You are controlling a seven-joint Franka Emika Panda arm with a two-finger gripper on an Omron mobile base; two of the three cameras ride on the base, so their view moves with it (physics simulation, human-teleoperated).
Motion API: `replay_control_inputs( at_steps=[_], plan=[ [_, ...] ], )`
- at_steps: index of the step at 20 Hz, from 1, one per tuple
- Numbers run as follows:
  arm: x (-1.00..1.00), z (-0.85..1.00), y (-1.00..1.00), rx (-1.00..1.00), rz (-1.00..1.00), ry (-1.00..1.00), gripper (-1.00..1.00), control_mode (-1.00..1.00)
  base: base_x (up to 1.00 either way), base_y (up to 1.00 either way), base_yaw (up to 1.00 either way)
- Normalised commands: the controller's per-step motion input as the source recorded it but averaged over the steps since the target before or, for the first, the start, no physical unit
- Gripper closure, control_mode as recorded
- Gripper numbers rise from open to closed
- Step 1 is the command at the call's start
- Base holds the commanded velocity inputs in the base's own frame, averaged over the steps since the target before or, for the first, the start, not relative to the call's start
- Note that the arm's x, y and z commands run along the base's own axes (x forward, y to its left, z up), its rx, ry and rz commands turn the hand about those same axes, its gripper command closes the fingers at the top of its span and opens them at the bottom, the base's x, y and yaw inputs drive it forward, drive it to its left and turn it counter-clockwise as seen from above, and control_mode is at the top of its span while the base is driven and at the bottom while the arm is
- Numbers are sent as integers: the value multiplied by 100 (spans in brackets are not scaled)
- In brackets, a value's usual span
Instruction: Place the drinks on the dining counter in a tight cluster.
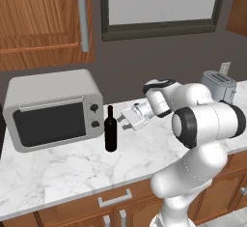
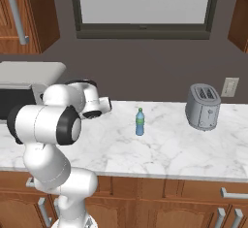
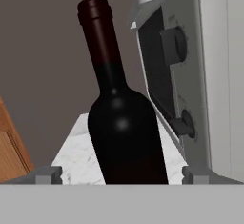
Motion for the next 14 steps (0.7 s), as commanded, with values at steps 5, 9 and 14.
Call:
replay_control_inputs(
  at_steps=[5,9,14],
  plan=[
    [0,0,10,0,0,0,-100,-100,0,0,0],
    [0,0,10,0,0,0,-100,-100,0,0,0],
    [0,0,10,0,0,0,-100,-100,0,0,0]
  ],
)
